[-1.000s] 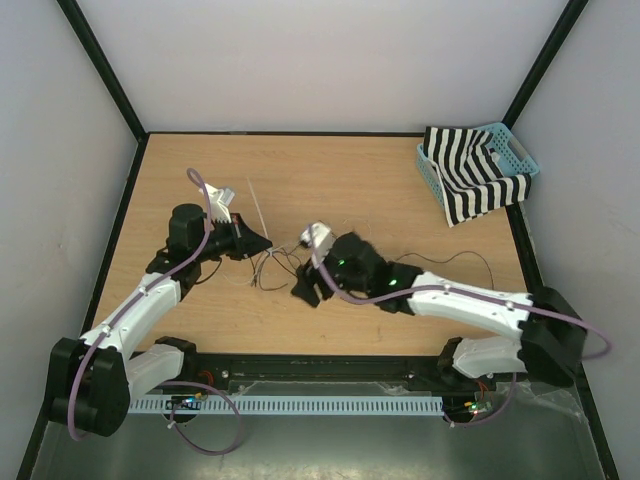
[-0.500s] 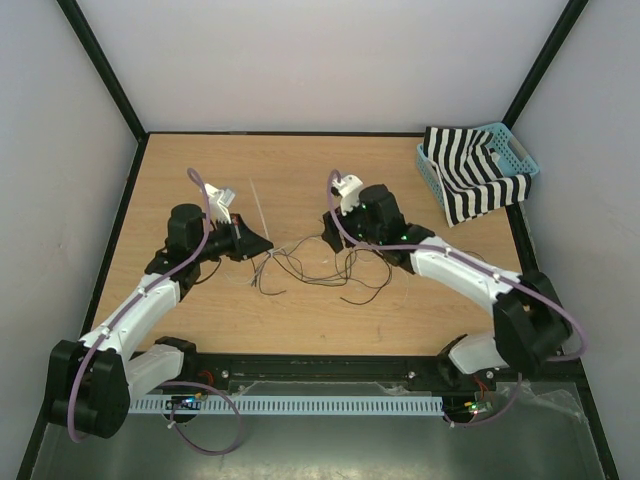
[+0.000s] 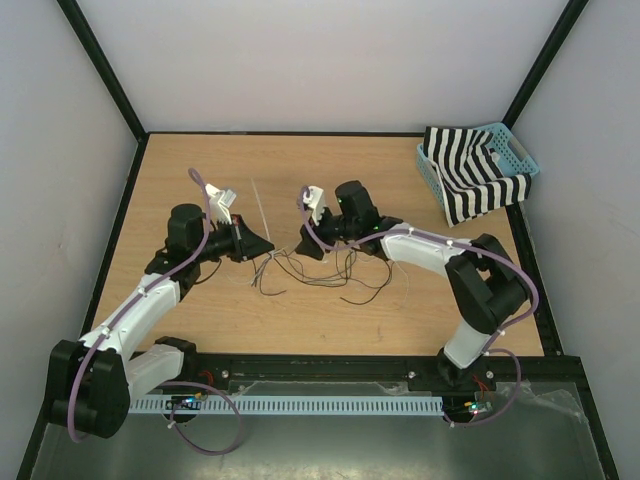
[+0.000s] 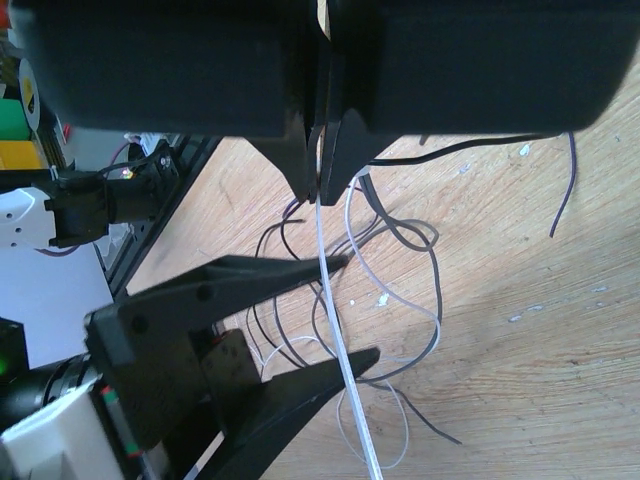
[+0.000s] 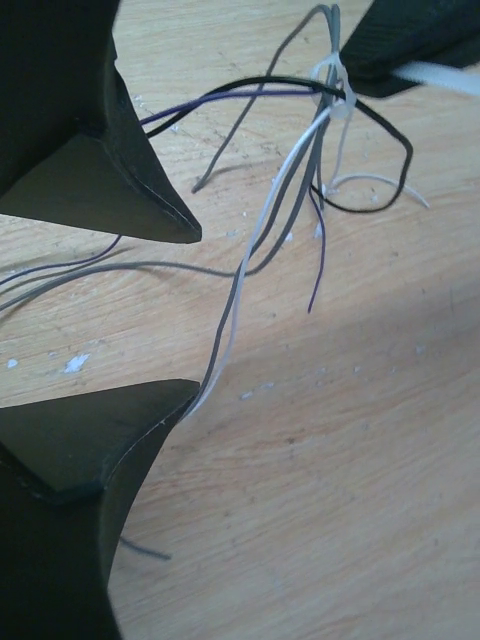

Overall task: Zip-tie the wires
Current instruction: Adjust the cable, then adjust the ribbon.

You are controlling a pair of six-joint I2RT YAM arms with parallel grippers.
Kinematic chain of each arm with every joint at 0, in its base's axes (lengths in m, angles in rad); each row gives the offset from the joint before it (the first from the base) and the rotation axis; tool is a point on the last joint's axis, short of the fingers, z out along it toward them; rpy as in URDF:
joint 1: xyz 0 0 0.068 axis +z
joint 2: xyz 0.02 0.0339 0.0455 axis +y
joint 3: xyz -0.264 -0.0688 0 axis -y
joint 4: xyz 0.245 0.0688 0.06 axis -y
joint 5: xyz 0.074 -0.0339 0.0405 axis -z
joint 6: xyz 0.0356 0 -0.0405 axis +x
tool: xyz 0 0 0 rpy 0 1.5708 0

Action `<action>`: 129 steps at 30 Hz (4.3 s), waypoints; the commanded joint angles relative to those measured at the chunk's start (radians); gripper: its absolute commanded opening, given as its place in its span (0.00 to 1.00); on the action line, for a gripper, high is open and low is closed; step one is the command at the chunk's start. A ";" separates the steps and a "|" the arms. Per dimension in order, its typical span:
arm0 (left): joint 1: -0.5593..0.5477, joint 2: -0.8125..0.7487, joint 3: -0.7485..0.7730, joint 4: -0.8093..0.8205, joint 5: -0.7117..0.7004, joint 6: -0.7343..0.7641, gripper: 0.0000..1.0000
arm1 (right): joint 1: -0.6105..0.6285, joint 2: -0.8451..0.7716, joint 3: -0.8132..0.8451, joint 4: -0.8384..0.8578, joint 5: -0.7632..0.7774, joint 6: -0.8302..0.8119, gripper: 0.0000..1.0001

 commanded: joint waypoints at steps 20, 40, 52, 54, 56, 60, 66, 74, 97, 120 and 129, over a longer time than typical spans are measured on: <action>0.005 0.028 0.036 0.004 0.040 0.011 0.00 | 0.087 0.097 0.089 0.021 -0.017 -0.209 0.13; 0.009 0.007 0.032 -0.024 0.014 0.024 0.00 | 0.017 -0.092 -0.091 0.000 0.074 -0.141 0.00; 0.009 -0.008 0.032 -0.026 0.021 0.042 0.00 | 0.014 -0.196 -0.036 -0.094 0.116 0.030 0.60; 0.009 -0.006 0.037 -0.026 0.027 0.045 0.00 | 0.012 -0.244 -0.035 -0.099 0.144 0.101 0.66; 0.009 -0.004 0.042 -0.026 0.035 0.048 0.00 | 0.012 -0.287 -0.036 -0.079 0.164 0.188 0.69; 0.009 -0.006 0.048 -0.025 0.047 0.052 0.00 | 0.012 -0.309 0.001 -0.032 0.177 0.411 0.72; 0.009 -0.025 0.048 -0.025 0.064 0.053 0.00 | 0.034 -0.258 0.025 0.138 0.168 0.722 0.73; 0.007 -0.052 0.048 -0.025 0.083 0.055 0.00 | 0.093 -0.114 0.096 0.224 0.130 0.818 0.73; -0.010 -0.045 0.038 -0.022 0.073 0.060 0.00 | 0.123 0.016 0.196 0.269 0.063 0.831 0.00; -0.141 -0.012 -0.102 0.014 -0.003 0.046 0.00 | 0.040 0.013 0.468 0.083 0.093 0.757 0.00; -0.182 0.025 -0.129 0.030 -0.034 0.050 0.00 | 0.031 0.007 0.488 0.079 0.097 0.758 0.00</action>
